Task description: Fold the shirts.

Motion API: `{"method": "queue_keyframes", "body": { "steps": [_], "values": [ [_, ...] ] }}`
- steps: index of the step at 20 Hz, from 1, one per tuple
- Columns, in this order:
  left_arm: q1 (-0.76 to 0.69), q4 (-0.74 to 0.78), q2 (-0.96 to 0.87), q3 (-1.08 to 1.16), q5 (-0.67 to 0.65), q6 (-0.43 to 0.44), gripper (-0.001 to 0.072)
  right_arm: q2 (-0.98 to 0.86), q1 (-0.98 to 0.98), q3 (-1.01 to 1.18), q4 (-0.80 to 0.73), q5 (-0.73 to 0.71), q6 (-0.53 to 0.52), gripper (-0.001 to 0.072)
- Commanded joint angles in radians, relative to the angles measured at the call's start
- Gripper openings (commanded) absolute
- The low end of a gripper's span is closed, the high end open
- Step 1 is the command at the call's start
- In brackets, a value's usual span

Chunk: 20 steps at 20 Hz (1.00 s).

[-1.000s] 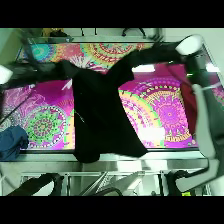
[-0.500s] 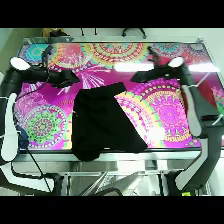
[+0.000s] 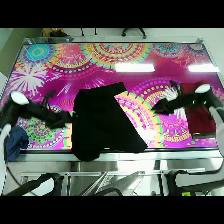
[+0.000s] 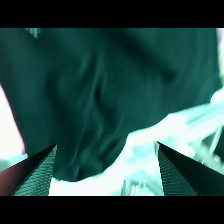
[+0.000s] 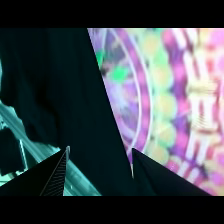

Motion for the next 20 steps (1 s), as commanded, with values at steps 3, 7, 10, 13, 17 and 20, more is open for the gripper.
{"method": "queue_keyframes", "body": {
  "steps": [3, 7, 10, 13, 17, 20],
  "values": [
    [0.002, 0.017, 0.213, -0.359, 0.133, 0.014, 0.067, 0.12, 0.074, -0.38, 0.001, -0.165, -0.102, 0.046],
    [0.002, 0.068, 0.299, -0.472, 0.182, 0.013, 0.0669, 0.069, 0.196, -0.417, 0.001, -0.273, -0.124, 0.0459],
    [0.002, 0.11, 0.312, -0.525, 0.251, 0.01, 0.0669, 0.026, 0.262, -0.417, 0.002, -0.321, -0.127, 0.0458],
    [0.002, 0.06, 0.242, -0.536, 0.321, 0.018, 0.0669, 0.002, 0.29, -0.417, 0.026, -0.327, -0.138, 0.0457],
    [0.002, -0.099, 0.08, -0.483, 0.334, 0.151, 0.0324, -0.002, 0.29, -0.417, 0.187, -0.319, -0.227, 0.0134],
    [0.002, -0.127, -0.014, -0.409, 0.318, 0.182, 0.0015, -0.001, 0.287, -0.394, 0.322, -0.28, -0.3, 0.002]
  ]
}}
